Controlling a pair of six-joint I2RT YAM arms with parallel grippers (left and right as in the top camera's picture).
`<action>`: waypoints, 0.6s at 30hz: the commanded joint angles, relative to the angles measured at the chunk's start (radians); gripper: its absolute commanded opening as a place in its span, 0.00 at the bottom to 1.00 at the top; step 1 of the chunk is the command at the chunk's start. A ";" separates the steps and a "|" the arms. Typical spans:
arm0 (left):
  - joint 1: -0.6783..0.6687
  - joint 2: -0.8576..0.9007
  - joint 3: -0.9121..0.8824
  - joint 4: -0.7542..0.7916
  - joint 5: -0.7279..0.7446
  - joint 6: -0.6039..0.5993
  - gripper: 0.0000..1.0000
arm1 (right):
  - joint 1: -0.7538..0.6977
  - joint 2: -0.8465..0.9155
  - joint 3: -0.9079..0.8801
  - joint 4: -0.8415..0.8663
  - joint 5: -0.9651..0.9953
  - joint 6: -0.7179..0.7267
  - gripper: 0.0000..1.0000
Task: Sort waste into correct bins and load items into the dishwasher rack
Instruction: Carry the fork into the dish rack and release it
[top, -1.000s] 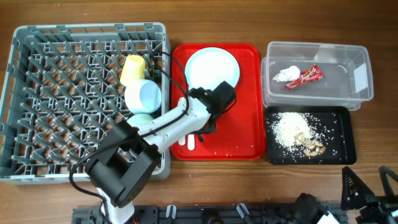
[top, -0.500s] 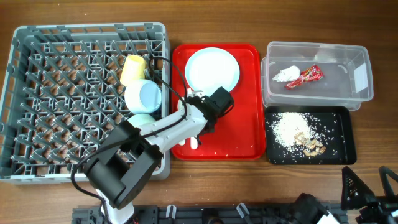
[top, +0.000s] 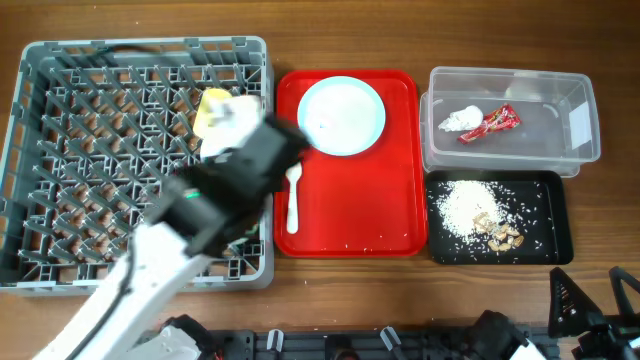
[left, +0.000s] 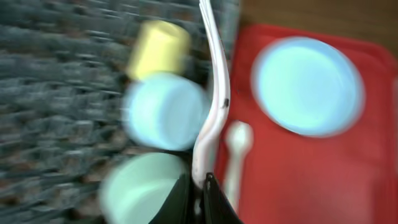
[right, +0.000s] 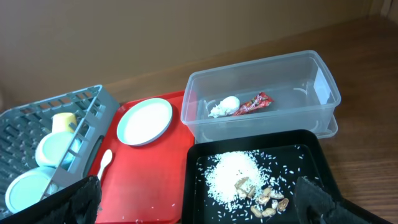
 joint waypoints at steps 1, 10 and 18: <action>0.159 -0.037 -0.002 -0.035 -0.122 0.095 0.05 | 0.000 -0.012 0.000 0.000 0.013 0.007 1.00; 0.490 0.128 -0.011 0.139 0.060 0.405 0.05 | 0.000 -0.012 0.000 -0.002 0.013 0.008 1.00; 0.515 0.309 -0.011 0.132 0.156 0.509 0.06 | 0.000 -0.012 0.000 -0.002 0.013 0.007 1.00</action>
